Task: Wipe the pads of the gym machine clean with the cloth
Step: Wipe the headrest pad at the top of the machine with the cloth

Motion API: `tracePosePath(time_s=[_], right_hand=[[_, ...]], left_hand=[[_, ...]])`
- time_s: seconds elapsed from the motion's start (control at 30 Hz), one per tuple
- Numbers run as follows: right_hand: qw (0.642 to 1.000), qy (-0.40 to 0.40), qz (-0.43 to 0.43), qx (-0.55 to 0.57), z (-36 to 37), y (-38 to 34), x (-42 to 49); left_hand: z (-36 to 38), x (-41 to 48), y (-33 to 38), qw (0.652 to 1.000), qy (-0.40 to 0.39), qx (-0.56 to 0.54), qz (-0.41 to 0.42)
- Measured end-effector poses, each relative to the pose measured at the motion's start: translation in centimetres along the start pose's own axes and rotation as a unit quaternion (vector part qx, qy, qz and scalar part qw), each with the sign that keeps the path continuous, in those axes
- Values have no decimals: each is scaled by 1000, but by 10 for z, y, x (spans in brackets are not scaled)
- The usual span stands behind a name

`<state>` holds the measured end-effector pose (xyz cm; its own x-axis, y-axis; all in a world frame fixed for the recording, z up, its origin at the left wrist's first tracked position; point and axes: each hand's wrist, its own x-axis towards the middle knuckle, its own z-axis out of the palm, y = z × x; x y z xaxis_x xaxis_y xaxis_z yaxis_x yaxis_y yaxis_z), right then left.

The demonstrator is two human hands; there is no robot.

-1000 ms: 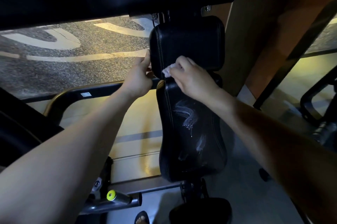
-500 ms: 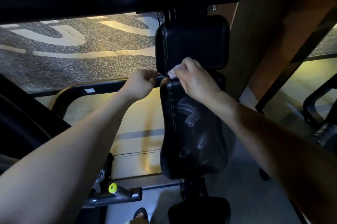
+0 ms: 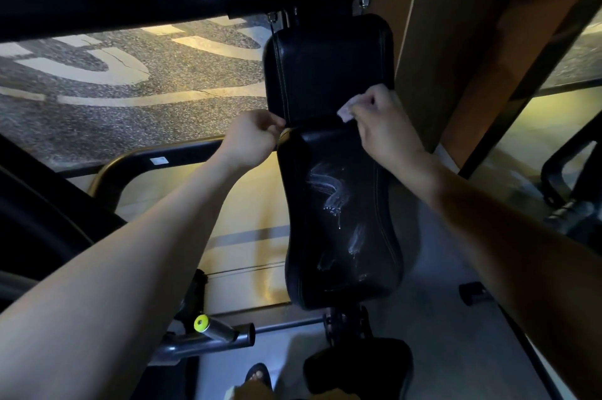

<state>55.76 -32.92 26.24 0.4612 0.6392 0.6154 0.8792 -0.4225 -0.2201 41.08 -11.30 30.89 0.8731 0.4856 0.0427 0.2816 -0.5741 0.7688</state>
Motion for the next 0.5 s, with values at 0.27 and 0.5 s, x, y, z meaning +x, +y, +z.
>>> tracePosePath(time_s=[0.27,0.5], right_hand=[[917,-112,201,326,-25,-40,0],[914,-58,195,351,-24,-59,-2]], left_hand=[[19,-23,38,987,-115,-80,75],[22,-33,45,972,-33,-231,2]])
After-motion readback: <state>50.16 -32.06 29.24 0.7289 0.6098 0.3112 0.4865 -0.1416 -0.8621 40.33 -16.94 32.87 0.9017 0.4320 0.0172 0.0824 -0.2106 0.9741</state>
